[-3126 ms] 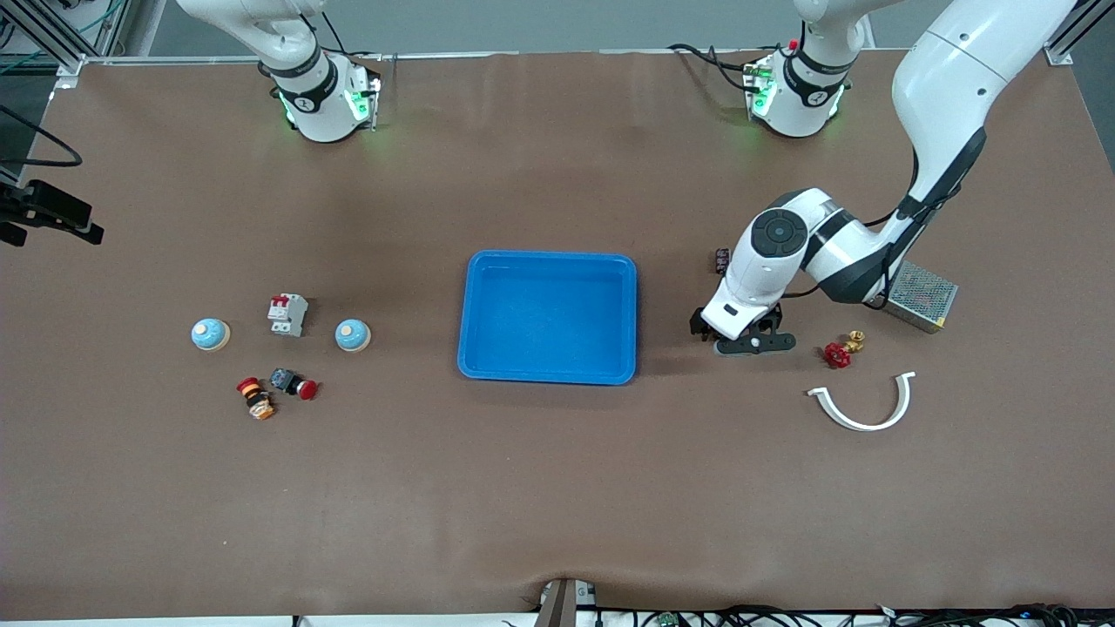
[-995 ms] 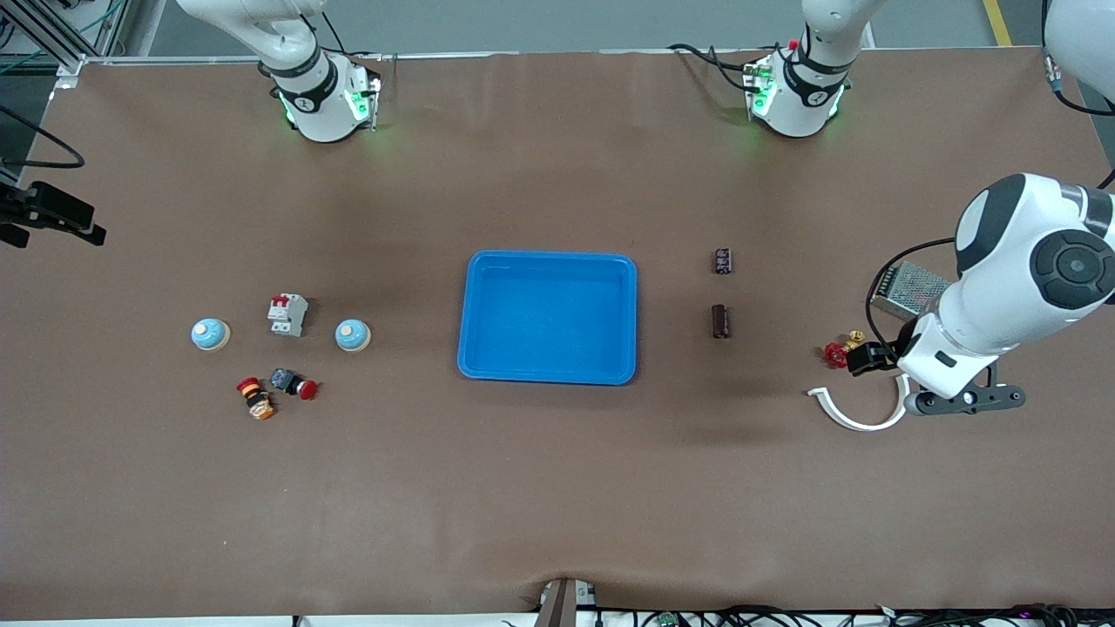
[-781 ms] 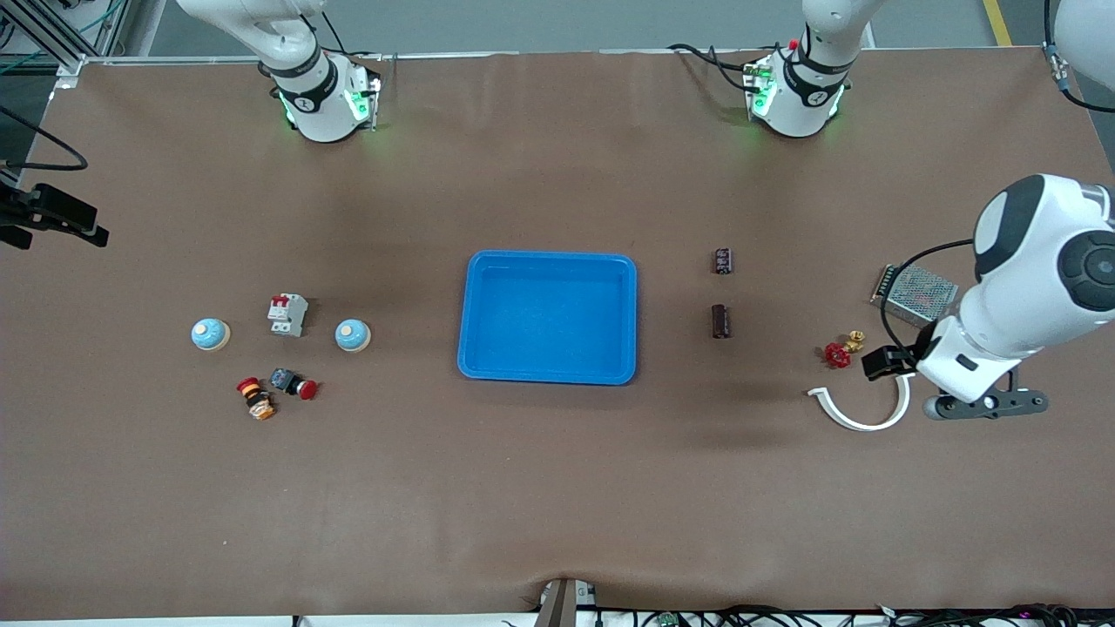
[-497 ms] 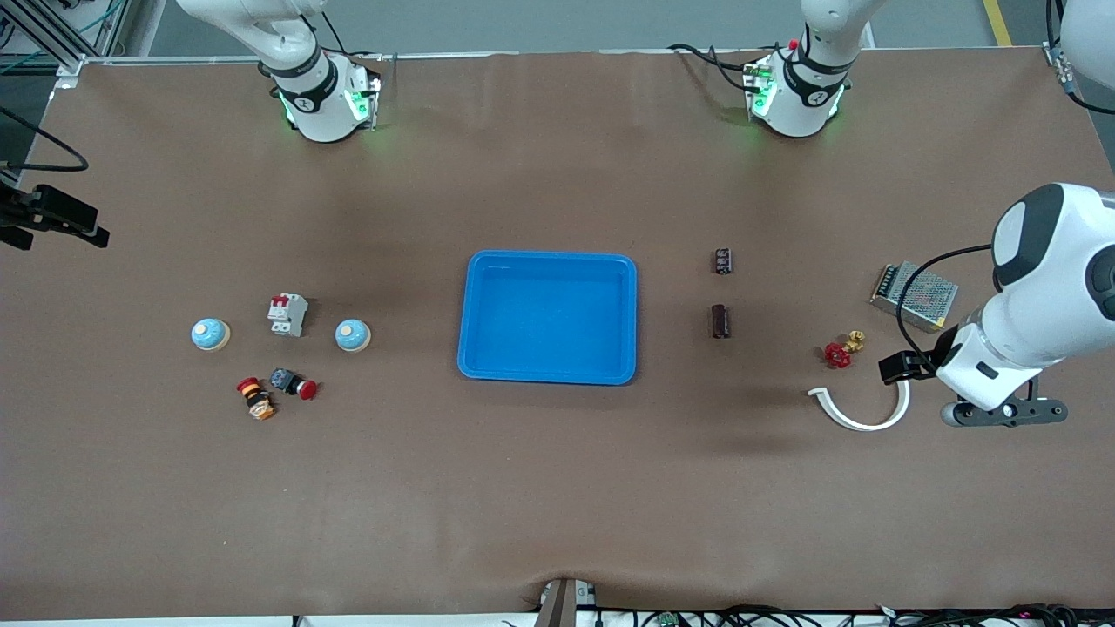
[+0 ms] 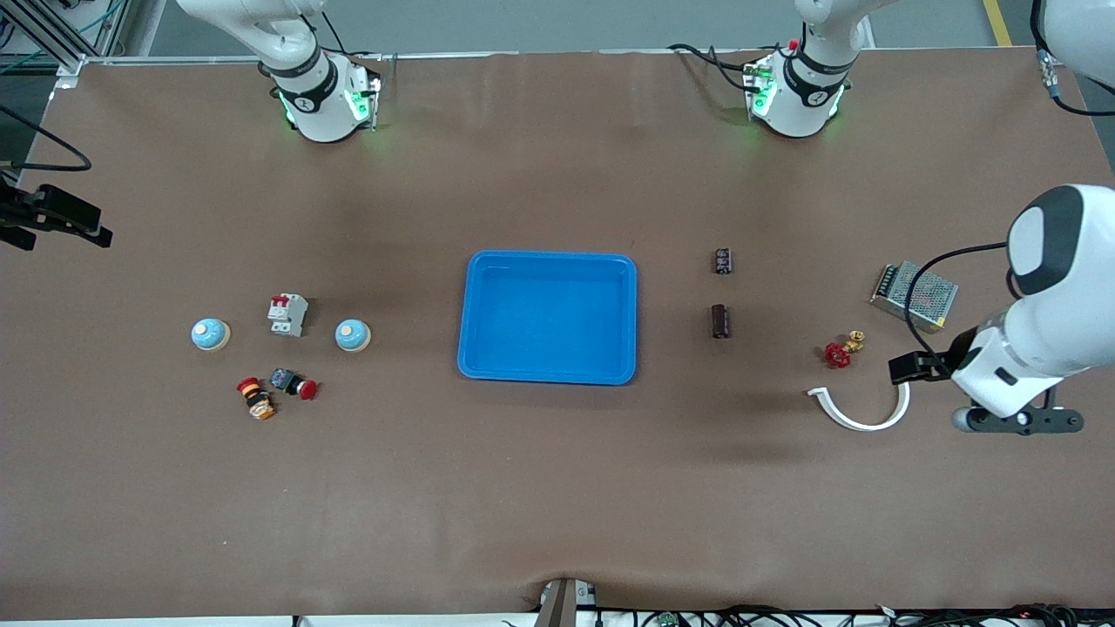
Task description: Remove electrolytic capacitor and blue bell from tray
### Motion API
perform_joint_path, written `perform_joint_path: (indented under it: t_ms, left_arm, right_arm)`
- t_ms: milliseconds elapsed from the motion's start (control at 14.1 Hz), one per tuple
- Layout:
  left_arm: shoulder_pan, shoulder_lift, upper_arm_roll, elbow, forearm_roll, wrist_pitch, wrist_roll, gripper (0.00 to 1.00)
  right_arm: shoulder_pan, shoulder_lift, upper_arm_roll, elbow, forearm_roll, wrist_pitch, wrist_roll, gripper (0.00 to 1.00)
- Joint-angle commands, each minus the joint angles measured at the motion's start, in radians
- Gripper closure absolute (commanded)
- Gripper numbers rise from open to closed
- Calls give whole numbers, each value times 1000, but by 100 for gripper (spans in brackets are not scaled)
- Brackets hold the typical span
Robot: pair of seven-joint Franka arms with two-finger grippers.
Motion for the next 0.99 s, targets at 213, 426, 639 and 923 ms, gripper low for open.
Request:
perform_joint_path:
  t_ms: [213,426,639,923]
  left_arm:
    - [-232,-129,271,-9,-107,-96,68,0]
    - [-354,-173,415,-10,-176,-126,119,0]
    - [-410,-242,485,-18,-210,-198,125,0]
    - [-416,-333,483,-19,-227,-264,128,0]
  right_arm:
    - [18,4,1,40,5,-80,5,0]
    - [27,4,1,42,4,-80,15,0]
    - [21,4,-1,43,2,-78,15,0]
    - [16,6,-1,43,-1,-78,12,0]
